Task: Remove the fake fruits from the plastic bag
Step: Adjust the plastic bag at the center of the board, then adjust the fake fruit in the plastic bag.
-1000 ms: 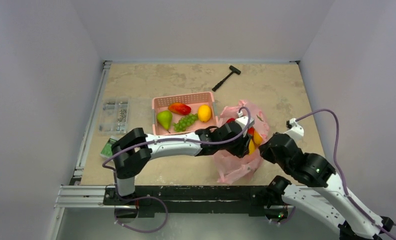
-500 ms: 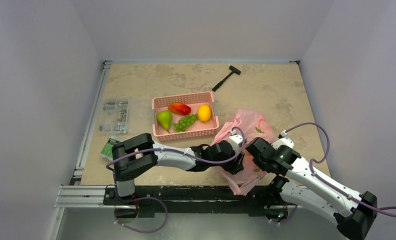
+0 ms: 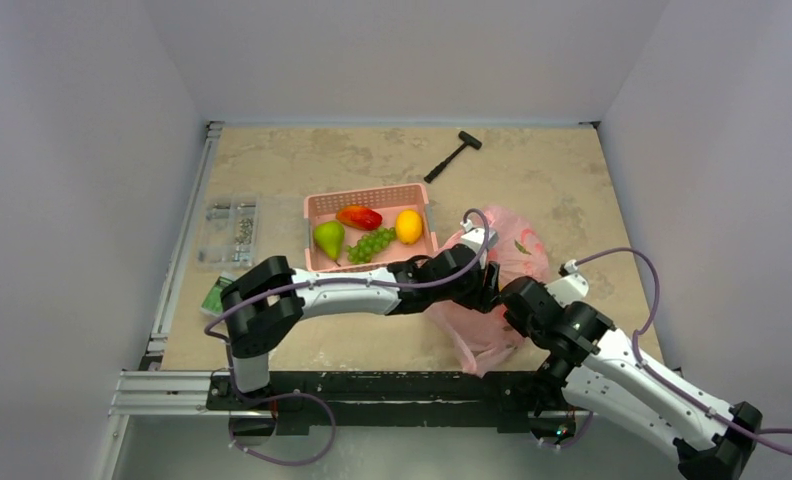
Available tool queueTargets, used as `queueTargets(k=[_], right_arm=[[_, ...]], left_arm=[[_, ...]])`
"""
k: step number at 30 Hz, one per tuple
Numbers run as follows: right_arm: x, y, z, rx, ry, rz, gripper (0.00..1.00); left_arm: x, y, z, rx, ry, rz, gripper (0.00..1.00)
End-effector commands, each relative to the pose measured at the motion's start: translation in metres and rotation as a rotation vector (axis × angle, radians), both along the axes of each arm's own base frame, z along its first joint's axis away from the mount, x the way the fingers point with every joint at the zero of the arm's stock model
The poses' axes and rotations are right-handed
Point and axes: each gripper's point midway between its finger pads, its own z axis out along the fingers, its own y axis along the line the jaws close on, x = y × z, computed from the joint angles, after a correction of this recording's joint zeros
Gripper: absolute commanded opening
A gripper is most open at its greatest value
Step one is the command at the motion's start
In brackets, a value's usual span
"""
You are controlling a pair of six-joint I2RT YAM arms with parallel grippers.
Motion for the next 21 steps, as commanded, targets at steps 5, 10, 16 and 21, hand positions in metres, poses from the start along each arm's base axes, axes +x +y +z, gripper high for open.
queueTargets(k=[5,10,16,21], right_arm=[[0.012,0.0,0.033,0.03,-0.124,0.017,0.0],[0.013,0.001,0.037,0.041,-0.139,0.026,0.0],[0.012,0.001,0.04,0.044,-0.154,0.04,0.0],[0.012,0.004,0.038,0.048,-0.151,0.066,0.0]], left_arm=[[0.027,-0.015,0.009,-0.069,0.182,0.269,0.46],[0.042,-0.027,-0.008,-0.076,0.244,0.354,0.45],[0.058,-0.035,-0.026,-0.069,0.24,0.441,0.48],[0.065,-0.044,-0.039,-0.078,0.224,0.462,0.53]])
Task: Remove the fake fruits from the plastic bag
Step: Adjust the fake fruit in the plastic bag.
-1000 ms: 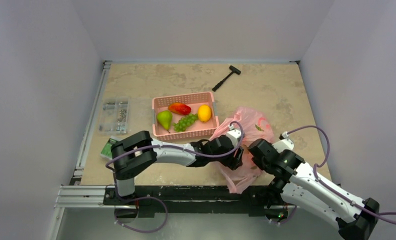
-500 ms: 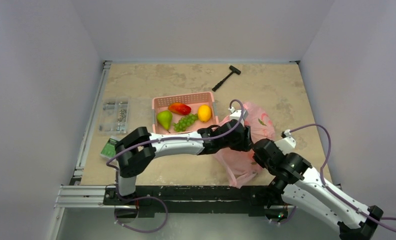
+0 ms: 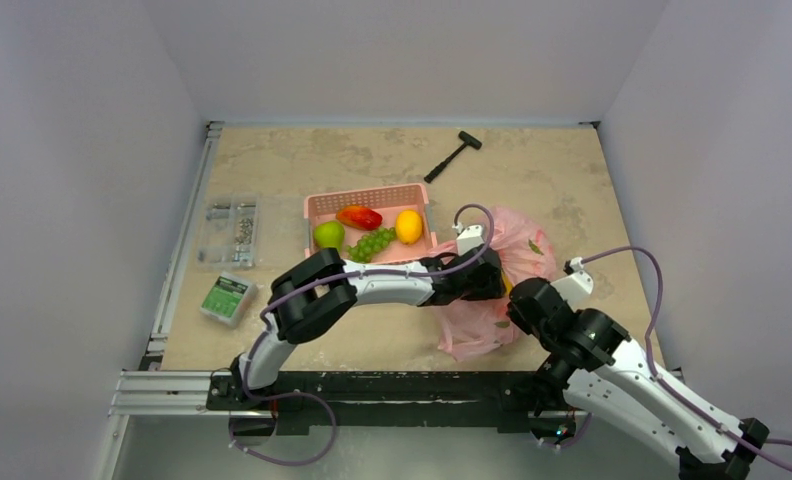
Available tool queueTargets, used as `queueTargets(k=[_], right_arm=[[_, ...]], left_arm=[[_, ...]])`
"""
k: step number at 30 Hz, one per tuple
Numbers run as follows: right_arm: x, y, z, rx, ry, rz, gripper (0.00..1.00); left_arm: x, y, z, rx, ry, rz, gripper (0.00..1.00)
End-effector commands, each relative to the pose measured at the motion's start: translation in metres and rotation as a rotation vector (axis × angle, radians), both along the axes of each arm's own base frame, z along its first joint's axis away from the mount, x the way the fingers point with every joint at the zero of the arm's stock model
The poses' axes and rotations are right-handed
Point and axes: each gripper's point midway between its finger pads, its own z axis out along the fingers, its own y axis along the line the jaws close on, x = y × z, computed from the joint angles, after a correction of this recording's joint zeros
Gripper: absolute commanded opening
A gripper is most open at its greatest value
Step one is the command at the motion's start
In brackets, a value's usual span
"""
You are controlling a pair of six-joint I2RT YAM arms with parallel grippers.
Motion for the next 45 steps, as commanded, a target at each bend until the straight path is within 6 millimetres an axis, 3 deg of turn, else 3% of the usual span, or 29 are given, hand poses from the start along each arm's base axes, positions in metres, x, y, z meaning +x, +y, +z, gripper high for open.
queueTargets(k=[1,8,11,16,27,32,36,40,45], right_arm=[[0.007,0.002,0.013,0.005,-0.046,0.01,0.0],[0.007,0.005,0.02,0.034,-0.077,0.025,0.0],[0.008,0.007,0.023,0.038,-0.083,0.036,0.0],[0.008,0.006,0.025,0.034,-0.086,0.04,0.0],[0.009,0.005,0.033,0.045,-0.108,0.036,0.0],[0.008,0.001,0.033,0.034,-0.104,0.024,0.0],[0.007,-0.001,0.032,0.033,-0.105,0.017,0.0],[0.006,-0.004,0.031,0.025,-0.101,0.008,0.0],[0.005,-0.007,0.031,0.01,-0.098,0.001,0.0]], left_arm=[[0.018,-0.016,0.017,-0.069,-0.054,0.068,0.55],[0.021,-0.024,0.059,-0.184,-0.282,0.083,0.57],[0.025,-0.031,0.067,-0.204,-0.34,0.092,0.58],[0.03,-0.03,0.046,-0.092,-0.359,0.133,0.61],[0.023,-0.018,-0.024,0.156,-0.306,0.158,0.6],[0.026,-0.009,-0.032,0.25,-0.338,0.126,0.51],[0.024,-0.008,-0.026,0.265,-0.359,0.082,0.33],[0.023,-0.016,-0.004,0.216,-0.392,0.017,0.19],[0.021,-0.024,0.039,0.107,-0.444,-0.053,0.09]])
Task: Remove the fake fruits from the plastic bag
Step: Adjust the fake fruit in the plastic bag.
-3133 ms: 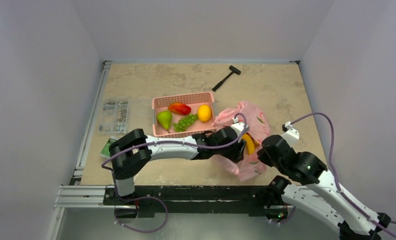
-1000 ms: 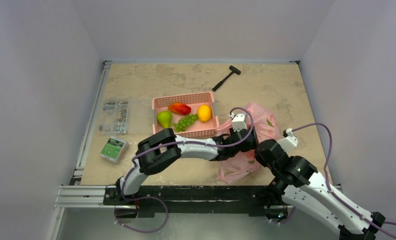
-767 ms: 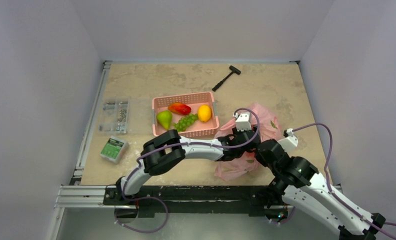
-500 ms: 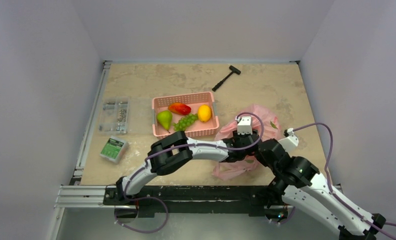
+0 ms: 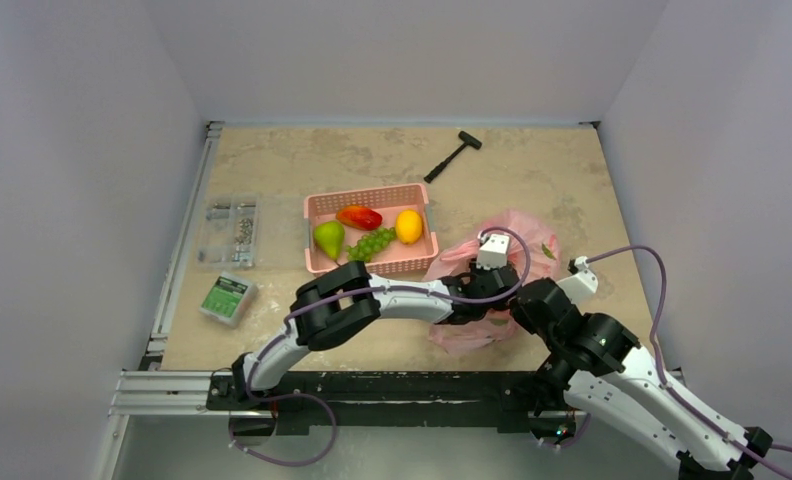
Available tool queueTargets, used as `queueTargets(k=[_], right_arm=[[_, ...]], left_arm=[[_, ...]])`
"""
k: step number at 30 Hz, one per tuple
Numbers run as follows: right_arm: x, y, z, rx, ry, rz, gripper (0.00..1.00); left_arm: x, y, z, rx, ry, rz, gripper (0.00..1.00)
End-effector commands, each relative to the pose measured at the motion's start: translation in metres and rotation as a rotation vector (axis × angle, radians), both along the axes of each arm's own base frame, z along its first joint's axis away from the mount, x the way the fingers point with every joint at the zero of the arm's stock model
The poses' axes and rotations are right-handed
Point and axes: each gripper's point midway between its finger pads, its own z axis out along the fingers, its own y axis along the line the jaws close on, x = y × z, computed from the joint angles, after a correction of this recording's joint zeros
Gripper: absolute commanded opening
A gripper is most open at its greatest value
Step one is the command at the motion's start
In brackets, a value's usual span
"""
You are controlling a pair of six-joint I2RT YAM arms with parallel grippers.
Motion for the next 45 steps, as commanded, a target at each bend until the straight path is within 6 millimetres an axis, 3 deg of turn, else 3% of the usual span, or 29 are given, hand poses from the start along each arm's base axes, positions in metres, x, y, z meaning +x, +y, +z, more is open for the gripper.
queueTargets(k=[1,12,22,28,33,37,38,39,40,45], right_arm=[[0.005,-0.006,0.017,0.003,-0.047,-0.038,0.0],[0.008,-0.006,0.015,-0.007,-0.051,-0.045,0.0],[0.012,-0.002,0.023,0.004,-0.065,-0.048,0.0],[0.015,-0.014,0.041,-0.007,-0.12,-0.086,0.0],[0.016,-0.013,0.043,-0.011,-0.13,-0.073,0.0],[0.012,-0.009,0.033,-0.023,-0.086,-0.049,0.0],[0.012,-0.01,0.032,-0.032,-0.08,-0.05,0.0],[0.011,-0.01,0.028,-0.041,-0.058,-0.055,0.0],[0.011,-0.008,0.028,-0.041,-0.049,-0.051,0.0],[0.009,-0.003,0.023,-0.064,-0.001,-0.026,0.0]], left_arm=[[0.0,-0.007,0.063,-0.106,-0.062,-0.106,0.07],[-0.018,-0.007,0.13,-0.385,-0.012,-0.264,0.0],[-0.046,0.002,0.163,-0.47,-0.039,-0.409,0.0],[-0.055,0.015,0.165,-0.5,-0.167,-0.497,0.0],[-0.055,0.023,0.133,-0.38,-0.085,-0.483,0.01],[-0.051,0.03,0.11,-0.335,-0.006,-0.416,0.14],[-0.049,0.032,0.107,-0.319,0.008,-0.396,0.22],[-0.045,0.039,0.103,-0.287,0.038,-0.352,0.41],[-0.044,0.042,0.102,-0.275,0.05,-0.339,0.48],[-0.034,0.053,0.109,-0.268,0.097,-0.246,0.74]])
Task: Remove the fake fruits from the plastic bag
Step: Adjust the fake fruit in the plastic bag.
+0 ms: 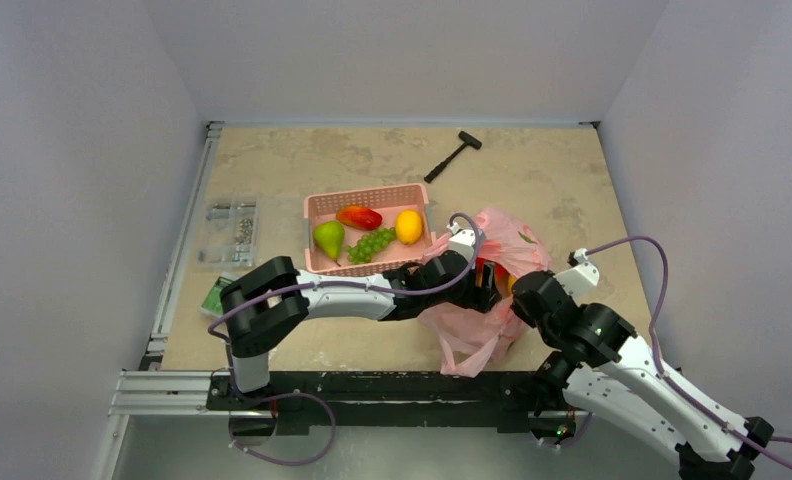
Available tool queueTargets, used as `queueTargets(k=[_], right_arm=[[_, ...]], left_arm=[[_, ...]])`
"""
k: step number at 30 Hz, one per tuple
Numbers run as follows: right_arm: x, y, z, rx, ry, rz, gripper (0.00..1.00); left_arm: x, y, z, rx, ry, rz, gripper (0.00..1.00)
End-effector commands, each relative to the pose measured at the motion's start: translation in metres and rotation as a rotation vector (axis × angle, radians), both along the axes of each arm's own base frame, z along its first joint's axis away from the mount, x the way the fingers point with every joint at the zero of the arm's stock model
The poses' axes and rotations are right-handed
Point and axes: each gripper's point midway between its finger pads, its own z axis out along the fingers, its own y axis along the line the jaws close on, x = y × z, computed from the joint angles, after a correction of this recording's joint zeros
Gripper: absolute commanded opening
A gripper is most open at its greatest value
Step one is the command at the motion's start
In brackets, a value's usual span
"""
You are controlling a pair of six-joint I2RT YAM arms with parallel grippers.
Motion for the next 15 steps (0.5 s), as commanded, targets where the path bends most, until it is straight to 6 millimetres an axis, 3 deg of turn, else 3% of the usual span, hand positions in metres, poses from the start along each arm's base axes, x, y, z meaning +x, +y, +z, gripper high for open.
queueTargets(k=[1,4,12,15], right_arm=[[-0.001,0.004,0.005,-0.006,0.024,0.013,0.0],[-0.002,0.006,0.0,-0.006,0.035,0.026,0.0],[-0.001,0.011,0.002,0.032,-0.003,0.061,0.0],[-0.001,0.011,0.002,0.025,0.002,0.061,0.0]], left_arm=[[0.02,0.009,0.039,-0.032,0.035,0.122,0.8],[0.031,0.007,0.044,-0.014,0.019,0.166,0.8],[0.056,-0.009,0.022,-0.015,-0.004,0.264,0.52],[0.057,-0.024,0.022,-0.061,-0.064,0.208,0.57]])
